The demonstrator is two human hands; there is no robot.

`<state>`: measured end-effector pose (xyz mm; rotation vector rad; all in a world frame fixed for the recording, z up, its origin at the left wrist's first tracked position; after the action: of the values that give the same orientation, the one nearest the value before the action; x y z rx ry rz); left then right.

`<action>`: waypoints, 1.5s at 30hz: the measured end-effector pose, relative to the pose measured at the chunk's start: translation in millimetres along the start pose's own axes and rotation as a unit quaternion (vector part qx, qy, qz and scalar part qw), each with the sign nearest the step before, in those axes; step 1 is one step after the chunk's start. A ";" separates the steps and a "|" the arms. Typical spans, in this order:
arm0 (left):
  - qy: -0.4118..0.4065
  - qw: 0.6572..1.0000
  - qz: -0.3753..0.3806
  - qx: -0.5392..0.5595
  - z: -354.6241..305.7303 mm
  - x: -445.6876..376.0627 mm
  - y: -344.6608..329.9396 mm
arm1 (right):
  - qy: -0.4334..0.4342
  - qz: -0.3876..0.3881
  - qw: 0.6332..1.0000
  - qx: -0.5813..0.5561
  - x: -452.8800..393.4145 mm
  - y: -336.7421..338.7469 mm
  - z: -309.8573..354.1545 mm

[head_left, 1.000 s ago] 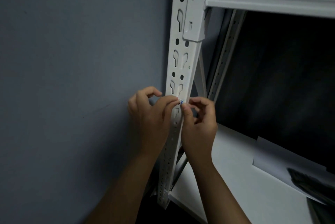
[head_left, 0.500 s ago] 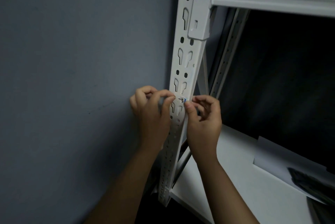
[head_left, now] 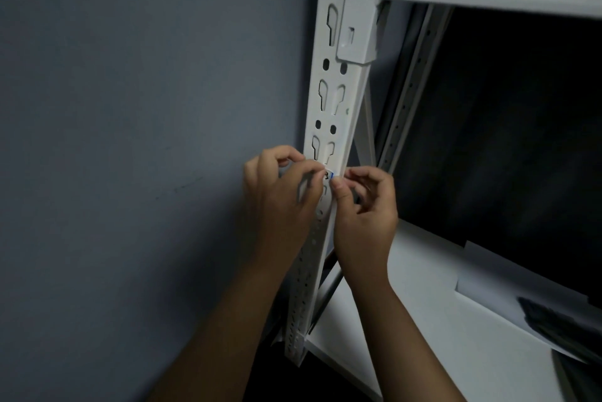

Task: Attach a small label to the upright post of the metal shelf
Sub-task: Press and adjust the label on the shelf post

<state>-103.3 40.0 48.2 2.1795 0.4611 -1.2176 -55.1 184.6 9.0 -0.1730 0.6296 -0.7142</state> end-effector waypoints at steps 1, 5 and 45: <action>-0.010 1.000 0.001 -0.012 -1.7 -1.3 0.3 | 0.001 0.000 1.000 0.002 -0.1 -0.3 -0.2; -0.061 0.996 -0.004 -0.072 -14.1 -3.5 3.5 | -0.001 0.000 1.000 0.003 0.2 0.1 -1.0; -0.077 0.993 -0.027 -0.082 -21.8 -4.1 8.6 | -0.007 -0.024 1.000 -0.004 1.6 3.4 -2.4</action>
<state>-86.6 47.4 63.3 1.9298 0.5383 -1.3167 -53.7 186.2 5.1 -0.2010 0.6168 -0.7558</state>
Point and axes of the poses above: each hand's wrist, its own x-axis away from the middle knuckle, its own y-axis out of the back of the hand, z = x × y, the point moved 10 cm from there along -x, towards the middle knuckle, and after that the axes turned 12 degrees about -x, right-handed, at the moved point
